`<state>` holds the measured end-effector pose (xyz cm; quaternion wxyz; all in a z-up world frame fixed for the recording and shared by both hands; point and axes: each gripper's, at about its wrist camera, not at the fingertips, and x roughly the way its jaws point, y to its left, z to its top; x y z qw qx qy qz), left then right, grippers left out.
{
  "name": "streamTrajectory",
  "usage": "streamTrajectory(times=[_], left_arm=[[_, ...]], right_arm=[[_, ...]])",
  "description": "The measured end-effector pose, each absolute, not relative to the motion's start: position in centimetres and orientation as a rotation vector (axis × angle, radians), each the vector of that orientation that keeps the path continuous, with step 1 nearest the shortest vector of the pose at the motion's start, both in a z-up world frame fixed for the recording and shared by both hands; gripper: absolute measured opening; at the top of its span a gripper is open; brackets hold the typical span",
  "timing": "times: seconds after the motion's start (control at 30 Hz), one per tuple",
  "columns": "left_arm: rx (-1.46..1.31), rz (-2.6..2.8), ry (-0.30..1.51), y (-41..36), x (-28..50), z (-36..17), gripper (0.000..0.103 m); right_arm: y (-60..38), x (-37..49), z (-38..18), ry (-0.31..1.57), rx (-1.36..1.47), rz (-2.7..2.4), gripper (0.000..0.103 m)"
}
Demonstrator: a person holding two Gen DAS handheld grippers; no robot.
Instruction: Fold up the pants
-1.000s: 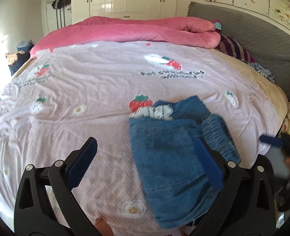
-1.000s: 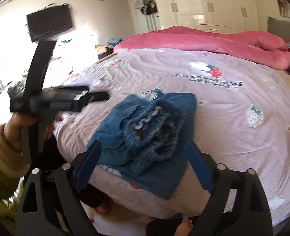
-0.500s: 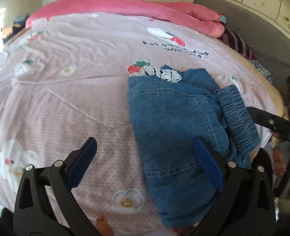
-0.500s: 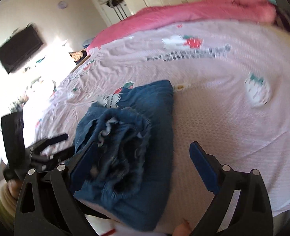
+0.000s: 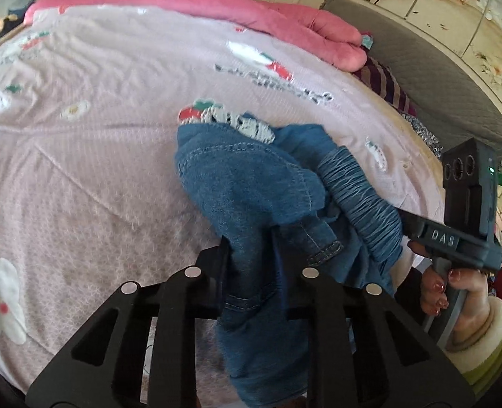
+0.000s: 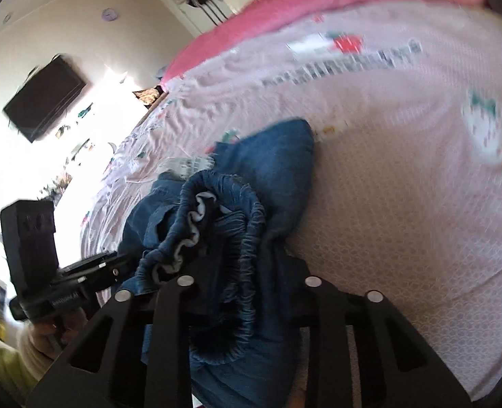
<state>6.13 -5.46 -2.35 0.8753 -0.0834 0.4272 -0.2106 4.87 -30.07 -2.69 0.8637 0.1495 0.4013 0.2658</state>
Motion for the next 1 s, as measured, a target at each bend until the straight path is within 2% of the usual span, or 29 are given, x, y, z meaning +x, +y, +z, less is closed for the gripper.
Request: streamTrajectory(times=[0.3,0.4,0.6,1.0], left_arm=[[-0.102,-0.364,0.698,-5.1,7.0,2.6,0.013],[-0.077,-0.307,0.695,-4.4,9.4,2.5,0.014],[-0.076,-0.227,0.817,-3.2,12.8,-1.5,0.015],[-0.113,-0.171,0.837,-1.7,12.2,-3.3,0.046]], right_arm=[[-27.6,6.1,3.5,0.643,0.202,0.590,0.019],[-27.0,8.7,3.3,0.663,0.219,0.601,0.019],[-25.4,13.5,-1.4,0.827,0.171,0.498,0.019],[-26.0,13.4,-3.8,0.881,0.222,0.462,0.026]])
